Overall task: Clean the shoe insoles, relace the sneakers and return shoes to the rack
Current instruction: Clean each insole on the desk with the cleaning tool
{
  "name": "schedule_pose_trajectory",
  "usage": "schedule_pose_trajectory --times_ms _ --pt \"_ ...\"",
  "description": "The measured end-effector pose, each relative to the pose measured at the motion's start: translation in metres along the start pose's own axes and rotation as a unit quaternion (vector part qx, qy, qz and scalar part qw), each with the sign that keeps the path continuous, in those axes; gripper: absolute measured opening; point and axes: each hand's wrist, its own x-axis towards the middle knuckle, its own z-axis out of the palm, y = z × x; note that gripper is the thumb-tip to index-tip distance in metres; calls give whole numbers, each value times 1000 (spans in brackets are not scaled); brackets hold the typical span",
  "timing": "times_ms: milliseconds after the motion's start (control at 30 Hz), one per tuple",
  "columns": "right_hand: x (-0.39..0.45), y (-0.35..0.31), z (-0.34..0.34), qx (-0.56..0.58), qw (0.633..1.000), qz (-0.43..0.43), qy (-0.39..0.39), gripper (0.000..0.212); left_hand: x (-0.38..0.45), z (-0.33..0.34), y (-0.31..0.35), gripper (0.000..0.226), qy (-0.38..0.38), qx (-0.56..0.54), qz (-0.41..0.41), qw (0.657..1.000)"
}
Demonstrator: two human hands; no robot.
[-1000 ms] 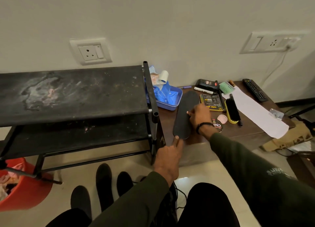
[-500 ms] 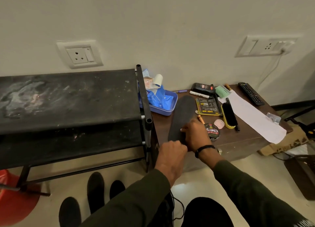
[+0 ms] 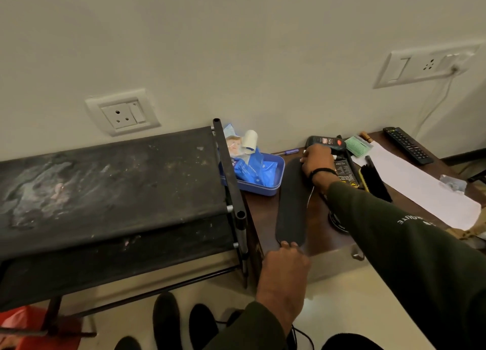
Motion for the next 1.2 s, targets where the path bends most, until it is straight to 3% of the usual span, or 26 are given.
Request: schedule_pose_trajectory --times_ms 267,433,500,567,633,700,800,900,1033,1100,1133,1200 --pt "-91 -13 9 37 990 -91 -100 16 -1 0 1 54 -8 6 -7 1000" --pt "-164 -7 -13 48 978 -142 -143 14 -8 9 -2 55 14 -62 -43 997" --pt "-185 -1 -25 56 972 -126 -188 10 -20 16 -7 50 60 -139 -50 987" --pt "-201 11 -36 65 967 -98 -227 7 -27 22 -15 30 127 -207 -77 967" --pt "-221 24 -48 143 959 -40 -240 5 -23 22 -18 19 178 -263 -134 939" --pt "-246 32 -58 323 913 81 -234 6 -8 13 -15 35 184 -293 -182 920" --pt "-271 30 -68 579 742 243 -234 8 25 -1 -6 60 121 -287 -248 917" --pt "-276 25 -78 688 633 314 -167 13 46 -10 5 68 57 -267 -293 917" --pt "-274 23 -97 743 561 339 -136 13 58 -17 13 76 33 -297 -349 888" --pt "-273 23 -106 756 541 336 -150 14 64 -15 10 76 24 -351 -382 854" --pt "-273 23 -111 761 535 331 -159 15 67 -15 8 71 24 -406 -396 824" --pt "-272 23 -118 768 523 325 -174 17 67 -17 10 49 19 -577 -382 722"
